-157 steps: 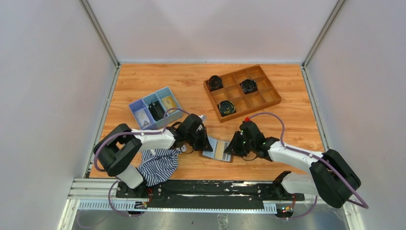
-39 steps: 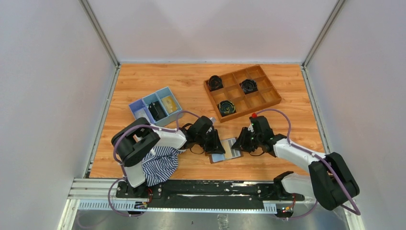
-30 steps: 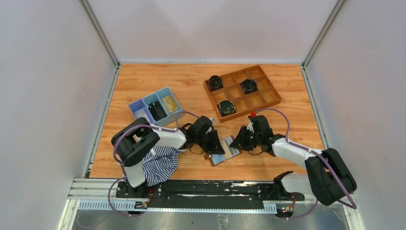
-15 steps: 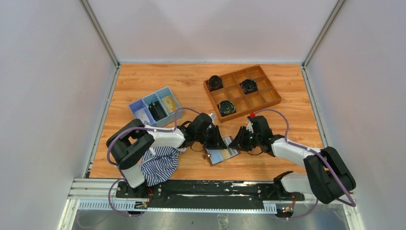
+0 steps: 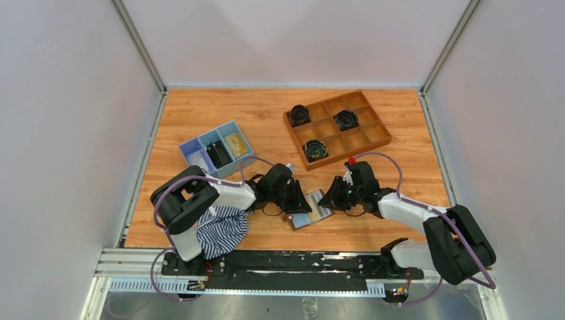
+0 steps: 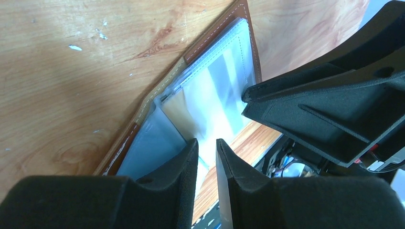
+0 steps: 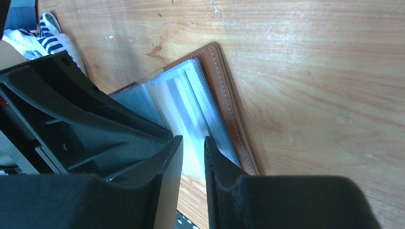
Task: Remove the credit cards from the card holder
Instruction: Open the card holder at the center of the board.
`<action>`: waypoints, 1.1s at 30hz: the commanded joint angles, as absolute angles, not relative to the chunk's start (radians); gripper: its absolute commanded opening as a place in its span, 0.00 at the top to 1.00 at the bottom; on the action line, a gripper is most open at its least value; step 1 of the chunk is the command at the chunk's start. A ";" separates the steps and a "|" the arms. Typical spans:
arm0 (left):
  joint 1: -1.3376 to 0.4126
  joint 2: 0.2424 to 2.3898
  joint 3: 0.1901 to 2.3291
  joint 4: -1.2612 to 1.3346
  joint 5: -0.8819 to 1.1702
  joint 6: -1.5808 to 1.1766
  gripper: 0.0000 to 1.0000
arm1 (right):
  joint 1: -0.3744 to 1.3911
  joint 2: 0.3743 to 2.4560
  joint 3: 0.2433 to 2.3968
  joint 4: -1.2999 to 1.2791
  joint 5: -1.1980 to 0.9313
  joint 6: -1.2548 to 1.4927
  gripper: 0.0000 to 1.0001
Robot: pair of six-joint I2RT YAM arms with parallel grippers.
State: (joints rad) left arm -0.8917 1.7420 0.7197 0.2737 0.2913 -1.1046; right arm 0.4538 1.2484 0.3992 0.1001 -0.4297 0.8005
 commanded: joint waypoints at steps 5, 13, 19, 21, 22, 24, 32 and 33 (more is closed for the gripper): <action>-0.892 1.715 0.655 0.221 0.199 -1.119 0.73 | 0.457 1.268 0.363 -0.025 -0.397 0.783 0.72; -0.890 1.731 0.668 0.223 0.199 -1.118 0.73 | 0.457 1.266 0.357 -0.026 -0.396 0.780 0.72; -0.885 1.752 0.690 0.224 0.192 -1.105 0.73 | 0.457 1.262 0.355 -0.025 -0.413 0.784 0.72; -0.880 1.755 0.689 0.224 0.194 -1.106 0.73 | 0.457 1.260 0.348 -0.016 -0.425 0.790 0.72; -0.877 1.754 0.686 0.224 0.194 -1.107 0.73 | 0.457 1.259 0.345 -0.009 -0.429 0.792 0.72; -0.872 1.748 0.678 0.225 0.190 -1.107 0.73 | 0.457 1.261 0.333 0.006 -0.446 0.800 0.72; -0.867 1.738 0.656 0.254 0.197 -1.116 0.73 | 0.458 1.325 0.305 0.092 -0.513 0.809 0.72; -0.867 1.740 0.652 0.265 0.200 -1.119 0.74 | 0.458 1.330 0.307 0.095 -0.520 0.807 0.72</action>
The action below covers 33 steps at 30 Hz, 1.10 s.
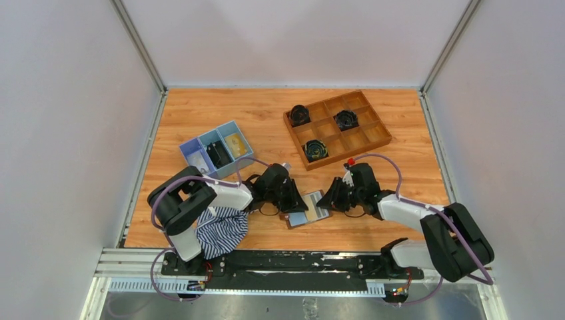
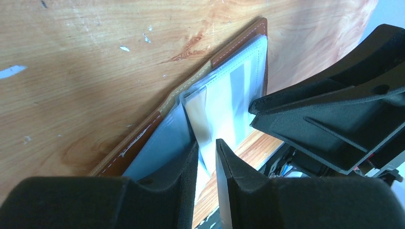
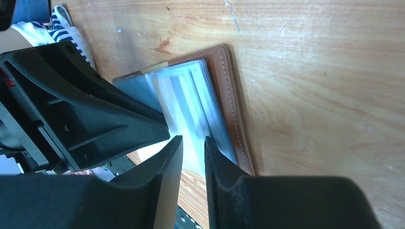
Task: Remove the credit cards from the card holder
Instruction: Open the card holder at the center of the board.
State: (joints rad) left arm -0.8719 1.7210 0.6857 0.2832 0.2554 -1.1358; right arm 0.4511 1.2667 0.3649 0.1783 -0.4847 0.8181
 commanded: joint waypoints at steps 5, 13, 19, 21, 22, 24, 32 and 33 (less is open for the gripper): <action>-0.867 1.748 0.627 0.350 0.223 -1.142 0.75 | 0.458 1.345 0.303 0.114 -0.548 0.811 0.72; -0.867 1.732 0.631 0.407 0.248 -1.131 0.78 | 0.466 1.383 0.296 0.158 -0.595 0.816 0.72; -0.867 1.740 0.640 0.430 0.267 -1.125 0.80 | 0.486 1.413 0.309 0.170 -0.615 0.811 0.72; -0.867 1.748 0.638 0.444 0.275 -1.128 0.81 | 0.491 1.422 0.314 0.170 -0.618 0.810 0.72; -0.867 1.752 0.637 0.450 0.278 -1.133 0.81 | 0.493 1.426 0.315 0.170 -0.617 0.811 0.72; -0.867 1.760 0.635 0.464 0.287 -1.138 0.82 | 0.494 1.432 0.317 0.174 -0.618 0.811 0.72; -0.867 1.746 0.622 0.474 0.278 -1.133 0.93 | 0.493 1.451 0.325 0.160 -0.602 0.803 0.73; -0.866 1.744 0.621 0.473 0.277 -1.133 0.96 | 0.494 1.455 0.326 0.160 -0.600 0.802 0.73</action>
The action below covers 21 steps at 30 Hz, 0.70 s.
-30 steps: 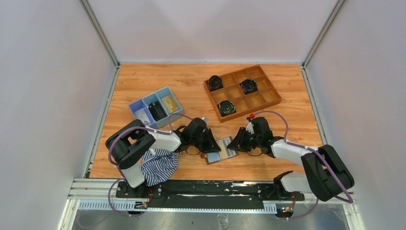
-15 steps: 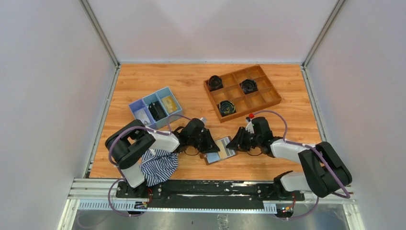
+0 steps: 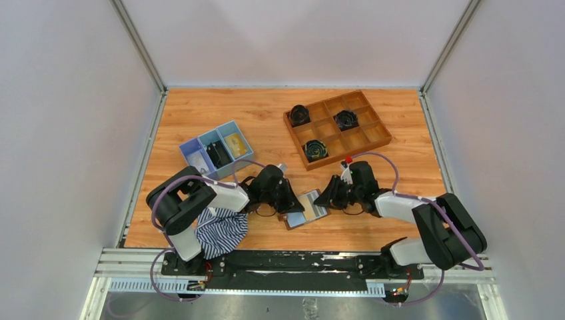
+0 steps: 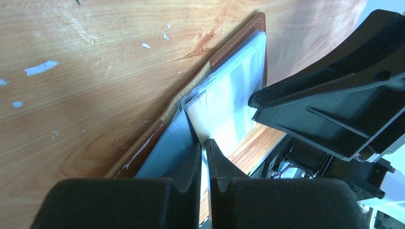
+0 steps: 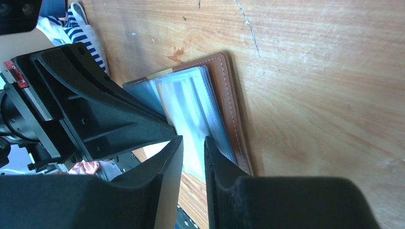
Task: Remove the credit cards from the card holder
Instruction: Open the card holder at the center of the board.
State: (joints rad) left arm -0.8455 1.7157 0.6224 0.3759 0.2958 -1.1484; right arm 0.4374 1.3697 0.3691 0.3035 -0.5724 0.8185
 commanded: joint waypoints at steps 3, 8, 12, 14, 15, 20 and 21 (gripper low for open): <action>-0.864 1.745 0.614 0.472 0.277 -1.136 1.00 | 0.494 1.465 0.329 0.157 -0.596 0.799 0.74; -0.844 1.728 0.565 0.472 0.276 -1.146 1.00 | 0.494 1.451 0.327 0.142 -0.573 0.799 0.74; -0.833 1.702 0.527 0.471 0.273 -1.137 1.00 | 0.494 1.438 0.323 0.129 -0.556 0.795 0.74; -0.833 1.702 0.527 0.471 0.282 -1.134 1.00 | 0.493 1.441 0.323 0.126 -0.552 0.792 0.74; -0.833 1.703 0.529 0.471 0.289 -1.135 1.00 | 0.493 1.443 0.322 0.126 -0.550 0.791 0.74; -0.831 1.686 0.531 0.471 0.313 -1.136 1.00 | 0.492 1.449 0.319 0.123 -0.540 0.790 0.74; -0.831 1.679 0.531 0.471 0.319 -1.136 1.00 | 0.491 1.446 0.318 0.121 -0.538 0.791 0.74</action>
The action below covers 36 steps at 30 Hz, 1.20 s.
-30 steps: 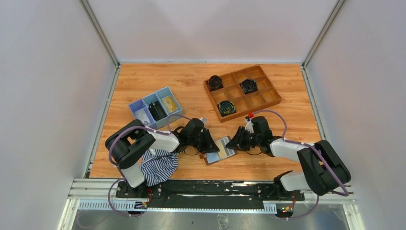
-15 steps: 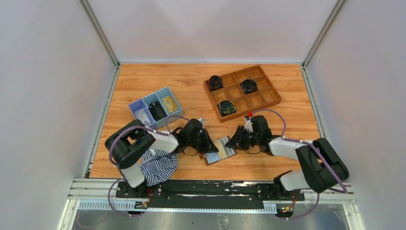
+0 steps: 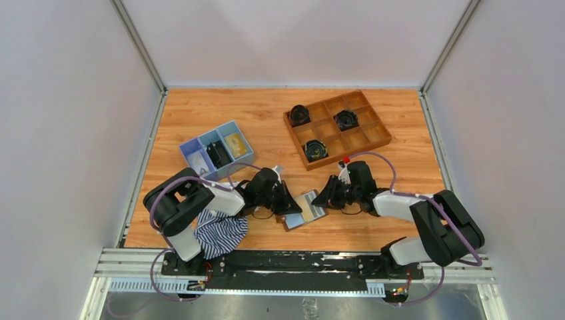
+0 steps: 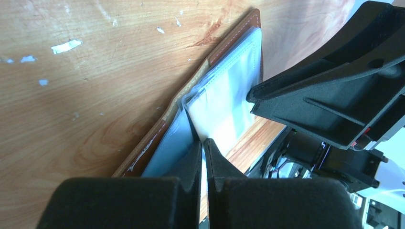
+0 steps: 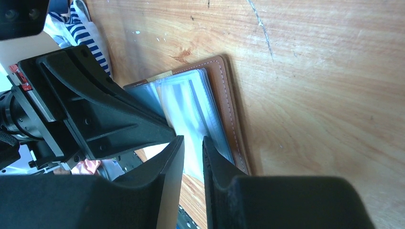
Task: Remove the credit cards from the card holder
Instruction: Open the card holder at the center of the board.
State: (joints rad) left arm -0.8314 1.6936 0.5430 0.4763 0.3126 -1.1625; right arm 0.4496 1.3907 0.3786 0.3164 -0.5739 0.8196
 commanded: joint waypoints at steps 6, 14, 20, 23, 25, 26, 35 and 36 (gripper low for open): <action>-0.828 1.646 0.519 0.468 0.360 -1.152 1.00 | 0.488 1.438 0.316 0.117 -0.529 0.790 0.74; -0.823 1.629 0.463 0.468 0.373 -1.164 1.00 | 0.481 1.436 0.309 0.112 -0.525 0.790 0.74; -0.819 1.564 0.453 0.468 0.393 -1.188 1.00 | 0.480 1.442 0.306 0.109 -0.518 0.787 0.74; -0.819 1.560 0.461 0.468 0.396 -1.193 1.00 | 0.480 1.445 0.311 0.109 -0.520 0.788 0.74; -0.819 1.570 0.465 0.468 0.400 -1.195 1.00 | 0.480 1.442 0.314 0.108 -0.522 0.789 0.74; -0.820 1.576 0.469 0.468 0.403 -1.196 1.00 | 0.480 1.437 0.315 0.105 -0.523 0.791 0.74; -0.835 1.650 0.489 0.468 0.387 -1.221 0.58 | 0.480 1.391 0.319 0.055 -0.493 0.769 0.72; -0.836 1.666 0.495 0.468 0.391 -1.217 0.57 | 0.480 1.391 0.314 0.055 -0.493 0.769 0.72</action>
